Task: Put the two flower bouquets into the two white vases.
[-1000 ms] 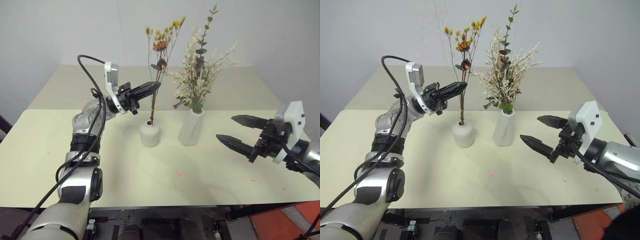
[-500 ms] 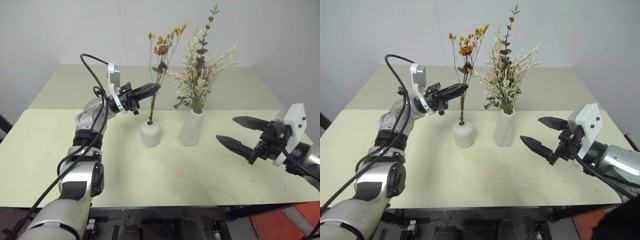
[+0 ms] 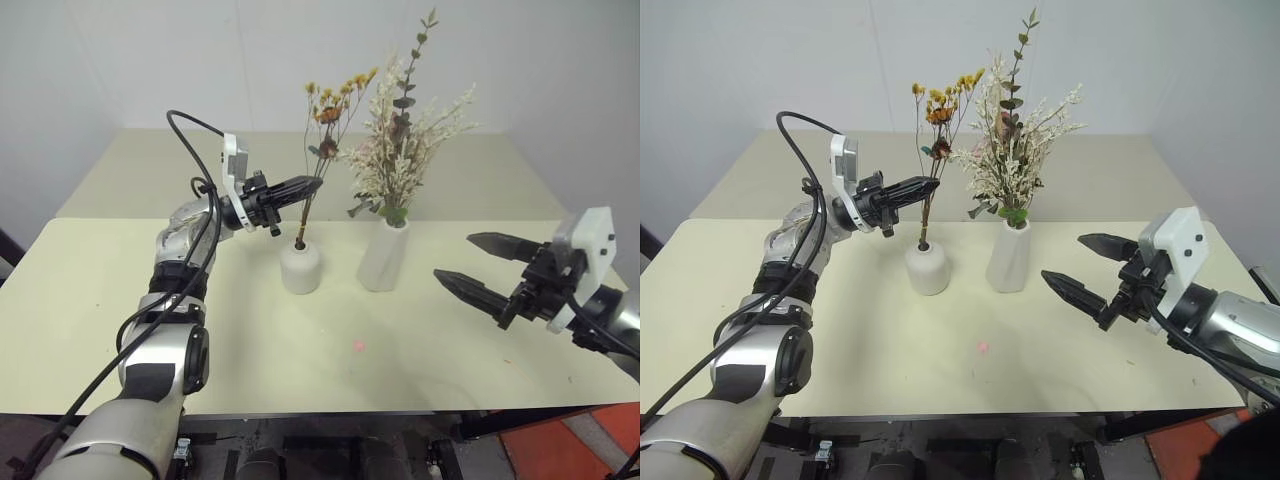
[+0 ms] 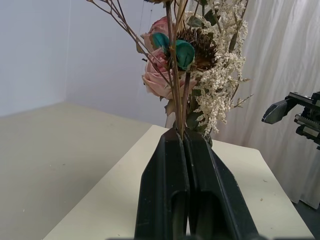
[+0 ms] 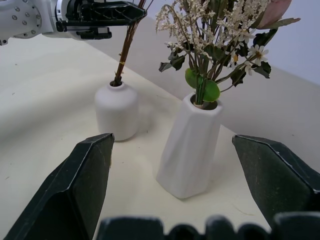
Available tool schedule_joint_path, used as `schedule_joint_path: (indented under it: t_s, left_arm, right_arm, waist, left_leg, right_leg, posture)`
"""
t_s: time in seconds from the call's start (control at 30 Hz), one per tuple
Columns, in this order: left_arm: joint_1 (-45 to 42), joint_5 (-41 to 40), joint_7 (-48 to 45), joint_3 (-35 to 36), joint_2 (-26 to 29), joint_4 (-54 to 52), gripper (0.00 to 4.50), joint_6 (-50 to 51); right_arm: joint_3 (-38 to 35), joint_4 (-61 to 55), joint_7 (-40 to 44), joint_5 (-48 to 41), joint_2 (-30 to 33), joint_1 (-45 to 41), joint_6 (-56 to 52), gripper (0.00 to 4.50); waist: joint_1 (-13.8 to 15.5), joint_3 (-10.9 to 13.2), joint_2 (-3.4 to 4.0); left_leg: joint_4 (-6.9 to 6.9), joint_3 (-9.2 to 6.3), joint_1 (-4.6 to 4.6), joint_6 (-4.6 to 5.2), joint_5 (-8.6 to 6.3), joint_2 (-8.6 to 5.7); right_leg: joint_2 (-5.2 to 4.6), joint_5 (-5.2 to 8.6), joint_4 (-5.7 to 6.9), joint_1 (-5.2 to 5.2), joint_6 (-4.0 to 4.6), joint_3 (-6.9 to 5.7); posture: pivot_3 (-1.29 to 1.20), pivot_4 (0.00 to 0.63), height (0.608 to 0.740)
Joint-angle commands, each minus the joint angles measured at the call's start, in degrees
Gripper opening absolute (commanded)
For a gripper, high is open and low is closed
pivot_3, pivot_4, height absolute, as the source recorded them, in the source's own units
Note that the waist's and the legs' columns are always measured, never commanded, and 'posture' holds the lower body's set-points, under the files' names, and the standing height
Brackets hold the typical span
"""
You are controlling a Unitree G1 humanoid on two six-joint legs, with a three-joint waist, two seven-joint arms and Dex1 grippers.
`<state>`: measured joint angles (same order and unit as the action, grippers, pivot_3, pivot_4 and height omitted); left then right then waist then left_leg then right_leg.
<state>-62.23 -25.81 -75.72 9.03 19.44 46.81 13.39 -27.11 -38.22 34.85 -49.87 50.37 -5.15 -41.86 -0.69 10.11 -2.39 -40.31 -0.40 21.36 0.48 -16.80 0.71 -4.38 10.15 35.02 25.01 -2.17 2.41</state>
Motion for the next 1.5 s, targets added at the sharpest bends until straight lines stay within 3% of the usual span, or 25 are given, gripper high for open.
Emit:
schedule_joint_path:
  t_s: [0.03,1.17,1.5]
  left_arm:
    - [0.64,0.01,0.2,0.26,0.04,-1.41,0.02,-0.59]
    - [2.15,-2.21,-0.5,0.49,0.35,-6.34,0.02,2.29]
    - [3.11,0.96,-0.57,-2.13,1.05,-4.77,0.02,1.43]
  right_arm:
    - [-1.93,-1.18,0.05,-0.59,1.0,-0.33,0.47,4.5]
    - [0.64,-1.45,-0.23,0.28,-0.21,-0.8,1.81,4.5]
    - [0.62,-1.86,-0.44,0.56,-0.36,-0.35,1.72,4.5]
  waist:
    - [-0.02,0.0,0.0]
    - [0.01,0.0,0.0]
    - [-0.02,0.0,0.0]
  left_leg:
    - [0.0,0.0,-0.01,0.0,0.0,0.0]
    - [0.0,0.01,-0.02,0.0,0.0,0.0]
    - [0.0,0.01,-0.02,0.01,0.0,0.0]
  right_leg:
    - [0.0,0.0,0.0,0.0,0.0,0.0]
    - [0.0,0.0,0.0,0.0,0.0,0.01]
    - [0.01,0.0,-0.01,0.0,0.0,0.01]
  posture:
    - [0.0,0.15,0.74]
    - [0.0,0.15,0.74]
    - [0.0,0.15,0.74]
